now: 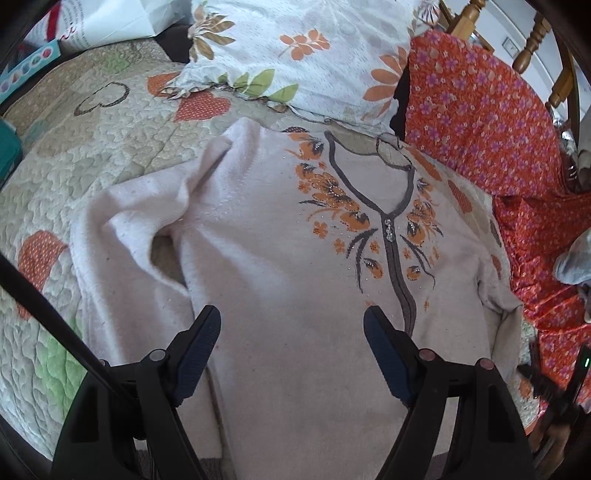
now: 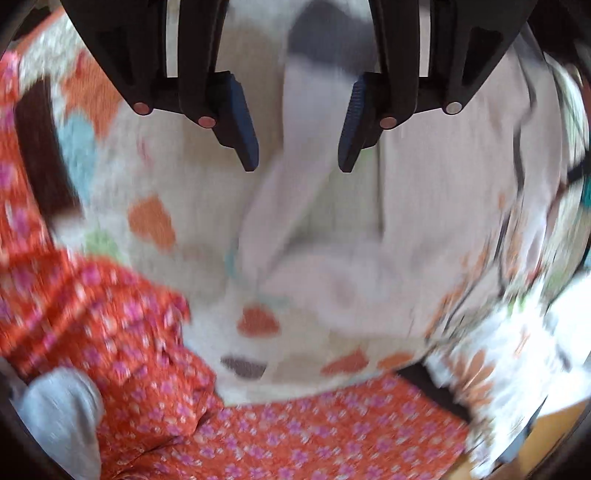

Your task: Fold small clothes

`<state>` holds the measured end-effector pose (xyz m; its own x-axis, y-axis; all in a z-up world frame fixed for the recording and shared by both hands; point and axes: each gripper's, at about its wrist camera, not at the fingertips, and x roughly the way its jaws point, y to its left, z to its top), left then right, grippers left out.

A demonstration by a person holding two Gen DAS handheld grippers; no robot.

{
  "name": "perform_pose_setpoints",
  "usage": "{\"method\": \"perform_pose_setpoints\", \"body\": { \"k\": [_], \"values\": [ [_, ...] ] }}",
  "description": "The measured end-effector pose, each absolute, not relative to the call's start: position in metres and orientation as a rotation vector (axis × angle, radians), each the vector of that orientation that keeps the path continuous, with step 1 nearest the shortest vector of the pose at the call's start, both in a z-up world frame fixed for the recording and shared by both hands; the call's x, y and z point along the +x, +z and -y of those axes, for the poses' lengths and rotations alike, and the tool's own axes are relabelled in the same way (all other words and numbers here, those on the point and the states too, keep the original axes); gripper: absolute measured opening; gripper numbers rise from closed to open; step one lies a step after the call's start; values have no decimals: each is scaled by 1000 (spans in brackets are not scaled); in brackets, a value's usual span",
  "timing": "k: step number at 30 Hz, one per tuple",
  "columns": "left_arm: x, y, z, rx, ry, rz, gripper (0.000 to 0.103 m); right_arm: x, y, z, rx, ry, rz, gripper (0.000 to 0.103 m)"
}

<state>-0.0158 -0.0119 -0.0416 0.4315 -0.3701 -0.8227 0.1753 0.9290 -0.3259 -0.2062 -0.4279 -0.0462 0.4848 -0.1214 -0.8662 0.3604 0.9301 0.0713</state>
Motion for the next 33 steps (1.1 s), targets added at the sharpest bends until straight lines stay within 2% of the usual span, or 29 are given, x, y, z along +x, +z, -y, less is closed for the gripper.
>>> {"method": "perform_pose_setpoints", "body": {
  "k": [8,10,11,12,16,22,25,26,27,29,33],
  "values": [
    [-20,-42,-6,-246,-322,-1052,79,-229,-79,364,202,-325,-1068,53],
    [-20,-42,-6,-244,-324,-1055,79,-228,-90,362,173,-353,-1084,50],
    [-20,-42,-6,-267,-343,-1098,79,-229,-89,363,170,-347,-1080,32],
    [-20,-42,-6,-264,-344,-1097,79,-231,-84,366,175,-334,-1089,4],
    [-21,-39,-4,-266,-358,-1092,79,-236,-44,386,143,-461,-1018,4],
    [-20,-36,-5,-277,-358,-1082,79,-267,13,473,90,-929,-912,5],
    [-18,-39,-7,-287,-358,-1092,79,-296,30,521,200,-1086,-844,7],
    [-18,-40,-7,-292,-360,-1102,79,-304,35,524,265,-1092,-813,13],
    [-17,-41,-7,-295,-360,-1109,79,-318,36,531,346,-1074,-771,27],
    [-16,-43,-7,-303,-363,-1120,79,-332,32,532,442,-1038,-723,44],
    [-16,-47,-4,-307,-370,-1135,79,-339,0,539,652,-856,-700,45]
  ]
}}
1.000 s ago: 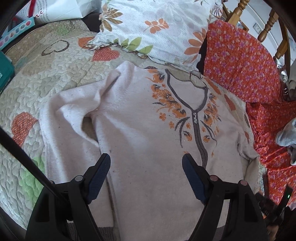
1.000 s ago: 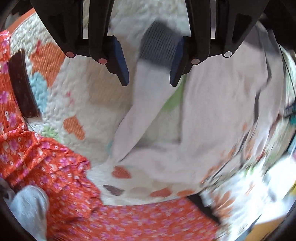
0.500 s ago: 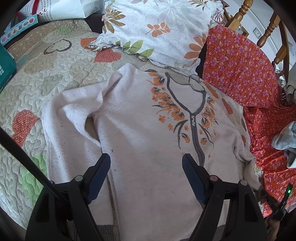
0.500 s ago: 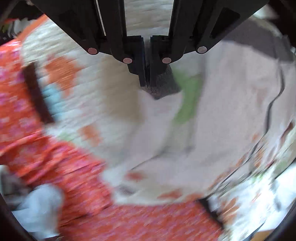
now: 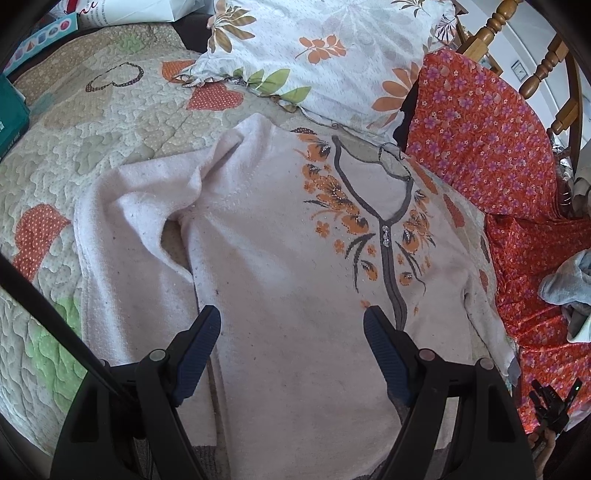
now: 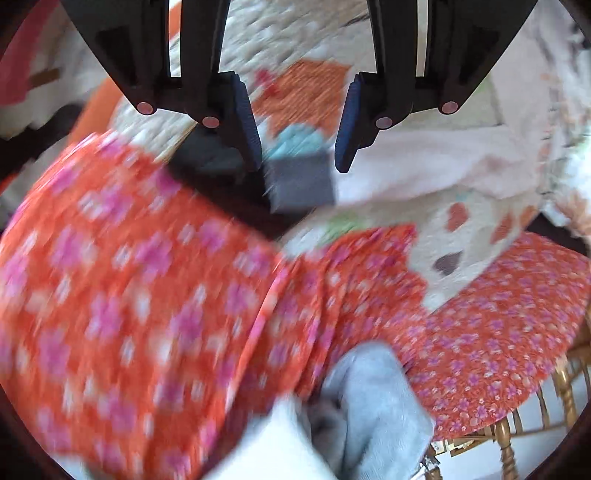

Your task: Fold small clothes

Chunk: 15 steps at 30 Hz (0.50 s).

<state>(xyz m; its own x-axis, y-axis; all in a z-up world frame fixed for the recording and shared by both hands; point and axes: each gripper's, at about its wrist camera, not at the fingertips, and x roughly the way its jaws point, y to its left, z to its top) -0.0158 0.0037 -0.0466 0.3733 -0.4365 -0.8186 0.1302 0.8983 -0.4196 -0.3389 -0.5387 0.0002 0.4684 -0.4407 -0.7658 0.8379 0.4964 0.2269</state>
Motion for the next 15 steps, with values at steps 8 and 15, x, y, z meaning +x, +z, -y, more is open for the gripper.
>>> {"method": "perform_pose_setpoints", "body": {
  "k": [8,15],
  "values": [
    [-15,-50,-1,-289,-372,-1143,79,-332,-64,558,977,-850,-646,52],
    [-10,-45,-7,-292,-374,-1130,79,-315,-76,575,958,-937,-564,55]
  ]
}}
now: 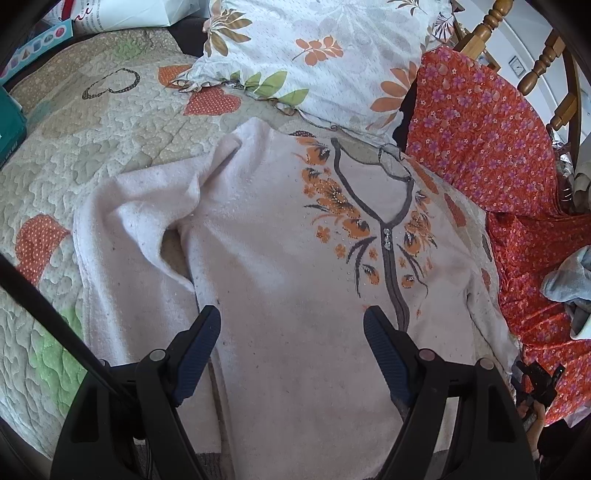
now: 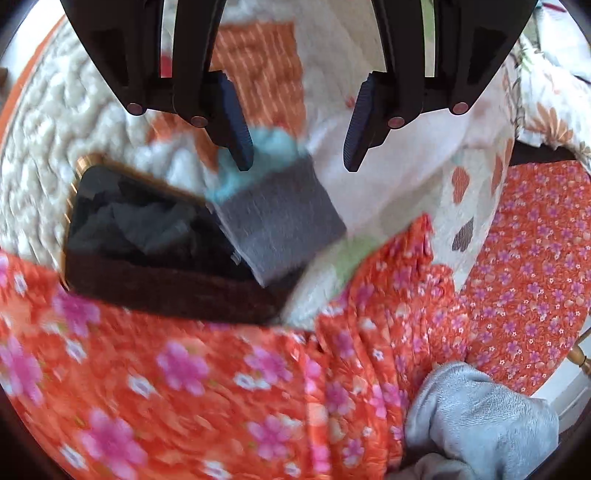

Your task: Fold small clothes

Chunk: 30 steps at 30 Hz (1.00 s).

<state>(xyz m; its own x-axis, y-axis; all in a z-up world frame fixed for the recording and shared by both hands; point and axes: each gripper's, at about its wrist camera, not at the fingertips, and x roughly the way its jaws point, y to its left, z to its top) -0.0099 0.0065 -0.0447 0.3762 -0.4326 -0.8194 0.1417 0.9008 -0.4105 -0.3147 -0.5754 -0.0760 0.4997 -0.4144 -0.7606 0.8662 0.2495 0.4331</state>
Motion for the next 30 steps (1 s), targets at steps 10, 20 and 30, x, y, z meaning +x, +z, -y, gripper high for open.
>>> {"method": "perform_pose_setpoints", "body": {
  "k": [10,20,30],
  "values": [
    [7,-27,-61,-421,-289,-1079,79,-202,11,525,448,-861,-681,5],
    [21,-11,-153,-627,-109,-983,79,-19,58,285,97,-208,-708,5],
    [20,0,-186,-660,-60,-924,79,52,-51,109,-22,97,-882,5]
  ]
}}
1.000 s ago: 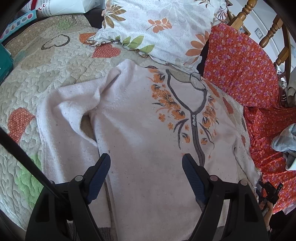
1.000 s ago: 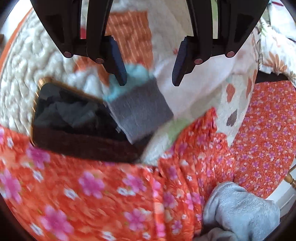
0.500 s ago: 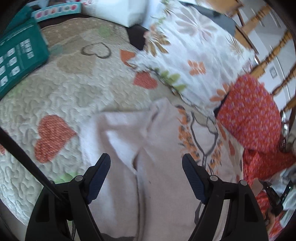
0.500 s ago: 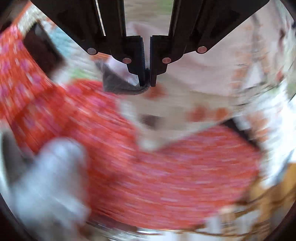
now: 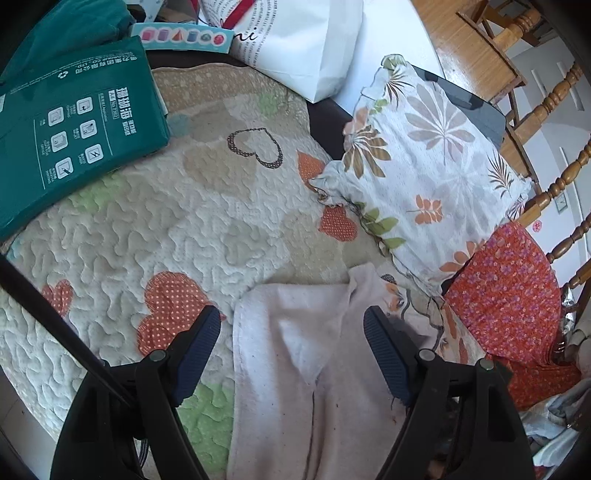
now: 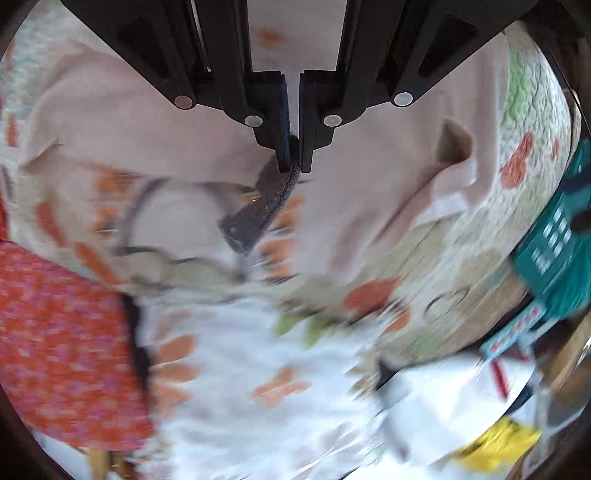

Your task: Fold small clothes

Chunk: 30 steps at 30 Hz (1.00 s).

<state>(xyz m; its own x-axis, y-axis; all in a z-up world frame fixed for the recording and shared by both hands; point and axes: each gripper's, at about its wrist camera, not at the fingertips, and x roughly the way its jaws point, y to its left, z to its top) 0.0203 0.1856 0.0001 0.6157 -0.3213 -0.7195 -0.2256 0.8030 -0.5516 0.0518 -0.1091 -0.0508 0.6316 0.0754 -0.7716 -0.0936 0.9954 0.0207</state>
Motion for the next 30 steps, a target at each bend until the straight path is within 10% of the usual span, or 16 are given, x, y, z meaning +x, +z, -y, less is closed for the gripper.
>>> {"method": "perform_pose_setpoints", "body": {
  "k": [30],
  "values": [
    [18,2,-198,-636,46,-900,79,-16,-49,155,75,142,-943,9]
  ]
}}
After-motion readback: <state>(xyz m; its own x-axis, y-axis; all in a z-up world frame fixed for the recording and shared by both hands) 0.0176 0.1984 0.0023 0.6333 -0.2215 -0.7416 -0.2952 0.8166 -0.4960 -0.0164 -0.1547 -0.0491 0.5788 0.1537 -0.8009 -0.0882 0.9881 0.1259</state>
